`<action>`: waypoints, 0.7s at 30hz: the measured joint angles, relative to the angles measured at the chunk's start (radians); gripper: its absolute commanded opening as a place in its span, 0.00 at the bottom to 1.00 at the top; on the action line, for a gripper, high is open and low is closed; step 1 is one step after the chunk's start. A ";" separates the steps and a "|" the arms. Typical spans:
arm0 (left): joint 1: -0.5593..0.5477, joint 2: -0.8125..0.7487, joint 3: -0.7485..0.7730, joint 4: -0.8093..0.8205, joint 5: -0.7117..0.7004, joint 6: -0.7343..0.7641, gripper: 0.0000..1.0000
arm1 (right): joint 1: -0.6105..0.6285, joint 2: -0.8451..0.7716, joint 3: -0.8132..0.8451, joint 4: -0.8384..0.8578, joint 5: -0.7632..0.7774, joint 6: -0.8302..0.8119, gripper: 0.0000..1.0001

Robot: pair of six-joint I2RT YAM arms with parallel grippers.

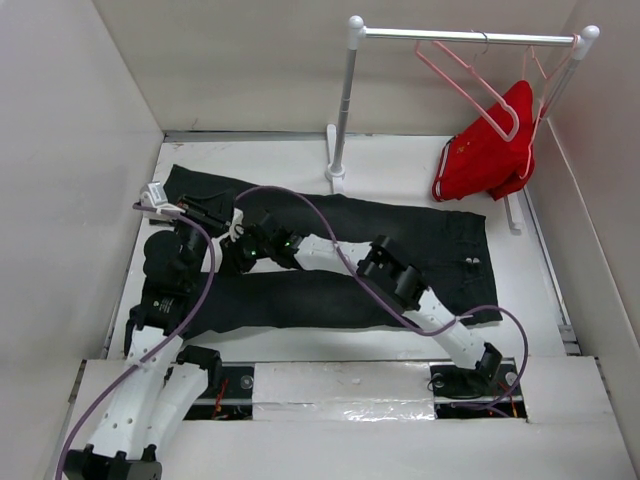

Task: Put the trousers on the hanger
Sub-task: Flatten out the trousers at the center of the board.

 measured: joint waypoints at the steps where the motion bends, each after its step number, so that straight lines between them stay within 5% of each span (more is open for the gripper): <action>1: 0.000 0.000 -0.006 0.000 0.009 0.004 0.17 | 0.006 0.013 0.025 -0.010 -0.007 0.002 0.21; 2: 0.000 0.001 -0.011 -0.003 0.016 0.008 0.17 | 0.013 0.024 0.047 -0.014 -0.012 0.006 0.01; 3: 0.000 0.004 -0.018 -0.003 0.023 0.011 0.18 | 0.019 0.034 0.059 -0.013 -0.016 0.012 0.00; 18: 0.000 0.075 -0.069 -0.021 -0.064 0.007 0.21 | -0.153 0.007 0.010 0.100 0.024 0.148 0.00; 21: 0.000 0.080 -0.074 -0.037 -0.130 -0.002 0.33 | -0.187 0.007 0.023 0.110 0.025 0.161 0.44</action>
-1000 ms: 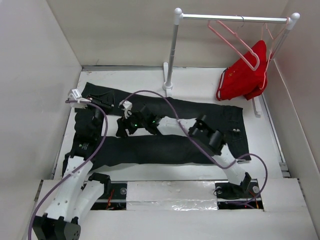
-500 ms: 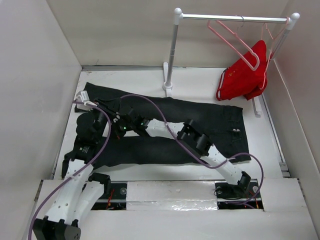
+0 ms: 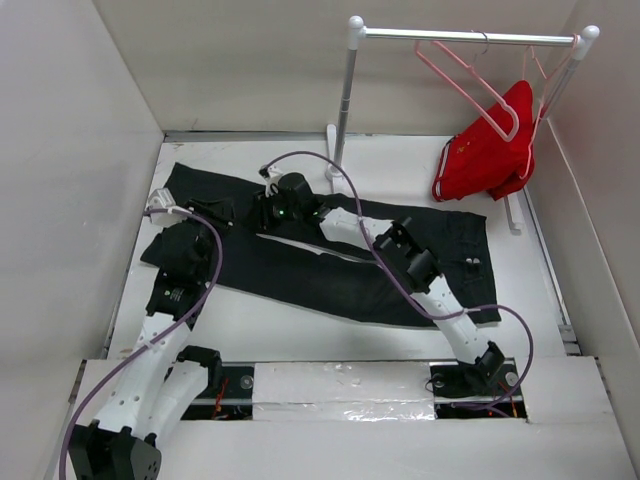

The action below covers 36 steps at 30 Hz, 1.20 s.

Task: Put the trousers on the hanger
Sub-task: Flatten out the trousers at the center of the board.

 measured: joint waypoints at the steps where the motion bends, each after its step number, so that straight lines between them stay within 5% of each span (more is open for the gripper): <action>1: 0.000 0.003 -0.001 -0.003 -0.022 -0.003 0.36 | -0.004 0.000 0.000 0.004 -0.001 0.006 0.57; 2: 0.000 0.006 -0.002 -0.008 -0.053 -0.011 0.37 | -0.005 0.000 0.000 0.004 -0.004 0.009 0.73; 3: 0.000 0.009 -0.006 -0.010 -0.082 -0.022 0.39 | -0.003 0.000 0.000 0.005 -0.009 0.010 0.76; 10: 0.077 0.057 -0.098 -0.052 -0.223 -0.102 0.42 | 0.021 -0.099 -0.132 0.005 -0.042 -0.022 0.71; 14: 0.109 0.133 -0.108 -0.076 -0.276 -0.154 0.44 | 0.018 -0.343 -0.391 0.026 -0.026 -0.044 0.06; 15: 0.123 0.154 -0.109 -0.077 -0.286 -0.168 0.43 | 0.013 -0.415 -0.459 0.049 -0.016 -0.046 0.00; 19: 0.217 0.239 -0.110 -0.085 -0.295 -0.217 0.33 | -0.008 -0.708 -0.729 0.154 0.024 -0.044 0.00; 21: 0.302 0.288 -0.110 -0.084 -0.281 -0.241 0.15 | -0.019 -0.818 -0.842 0.196 0.042 -0.045 0.00; 26: 0.463 0.417 -0.096 -0.103 -0.262 -0.253 0.09 | -0.021 -0.996 -1.091 0.219 0.062 -0.043 0.00; 31: 0.588 0.581 -0.009 -0.164 -0.251 -0.207 0.35 | -0.034 -1.179 -1.270 0.143 0.103 -0.062 0.02; 34: 0.645 0.662 0.049 -0.188 -0.244 -0.167 0.54 | -0.061 -1.317 -1.340 0.108 0.142 -0.071 0.11; 36: 0.664 0.698 0.075 -0.194 -0.239 -0.147 0.56 | -0.080 -1.391 -1.368 0.091 0.162 -0.080 0.21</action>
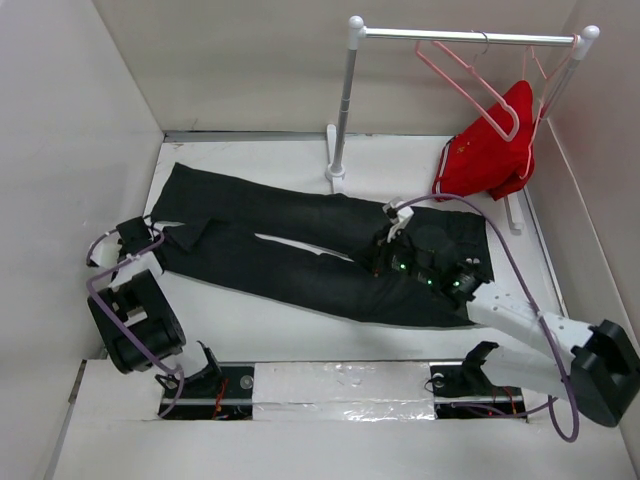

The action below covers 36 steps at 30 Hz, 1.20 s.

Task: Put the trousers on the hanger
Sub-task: Flatten out the trousers at the center of the board, then fold the trousers at the center of the board.

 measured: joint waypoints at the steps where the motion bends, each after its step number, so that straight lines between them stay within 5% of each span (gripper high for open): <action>1: 0.006 0.015 0.011 0.000 0.009 0.014 0.55 | -0.010 -0.030 -0.012 -0.008 0.006 -0.003 0.24; 5: 0.013 0.092 0.066 -0.001 0.041 0.058 0.52 | -0.037 -0.131 -0.050 -0.080 0.030 -0.014 0.36; 11: 0.013 0.154 0.097 0.043 0.079 0.096 0.39 | -0.064 -0.233 -0.100 -0.142 0.059 -0.014 0.37; 12: 0.013 0.158 0.097 0.051 0.088 0.098 0.19 | -0.070 -0.239 -0.100 -0.152 0.065 -0.014 0.37; 14: 0.013 0.165 0.097 0.062 0.103 0.100 0.00 | -0.080 -0.249 -0.102 -0.171 0.081 -0.010 0.38; 19: 0.005 0.156 0.097 0.068 0.151 0.112 0.00 | -0.130 -0.295 -0.156 -0.200 0.167 0.040 0.68; 29: -0.218 -0.372 0.109 0.047 0.146 0.146 0.00 | -0.499 -0.393 -0.302 -0.336 0.330 0.187 0.53; 36: -0.267 -0.666 0.073 0.027 0.147 0.171 0.00 | -0.704 -0.262 -0.282 -0.317 0.375 0.240 0.67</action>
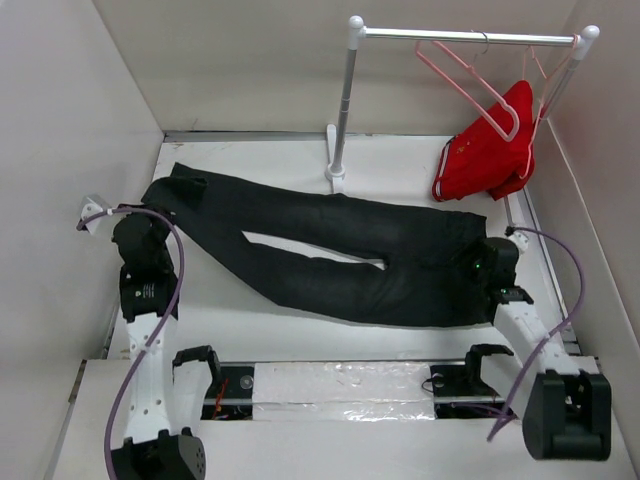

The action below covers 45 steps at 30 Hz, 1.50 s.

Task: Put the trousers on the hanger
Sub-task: Fold the trousers at the center of the board.

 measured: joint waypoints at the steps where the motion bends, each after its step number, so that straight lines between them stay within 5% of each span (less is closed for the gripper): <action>1: -0.001 -0.022 -0.001 -0.013 0.005 0.006 0.00 | -0.045 0.036 0.006 0.015 0.002 0.010 0.68; 10: -0.179 -0.110 0.014 -0.102 0.054 0.109 0.00 | -0.281 0.294 0.110 0.097 0.012 0.085 0.72; 19: -0.339 -0.197 0.098 -0.201 0.065 0.256 0.00 | -0.357 0.512 0.232 0.151 -0.229 0.063 0.48; 26: -0.394 -0.310 0.133 -0.253 -0.004 0.315 0.00 | -0.359 0.687 0.262 0.258 -0.416 0.065 0.05; 31: -0.415 -0.322 0.138 -0.259 -0.029 0.326 0.00 | -0.282 0.755 0.347 0.275 -0.461 0.068 0.04; 34: -0.417 -0.320 0.137 -0.261 -0.029 0.326 0.00 | -0.214 0.843 0.472 0.284 -0.495 0.068 0.08; 37: -0.417 -0.320 0.137 -0.261 -0.032 0.327 0.00 | -0.176 0.907 0.556 0.299 -0.523 0.072 0.33; 38: -0.417 -0.320 0.137 -0.261 -0.032 0.327 0.00 | -0.172 0.911 0.559 0.313 -0.528 0.071 0.56; 41: -0.422 -0.320 0.134 -0.260 -0.032 0.327 0.00 | -0.183 0.859 0.527 0.309 -0.505 0.067 0.86; 45: -0.435 -0.321 0.118 -0.259 -0.025 0.327 0.00 | -0.218 0.639 0.397 0.287 -0.406 0.048 0.90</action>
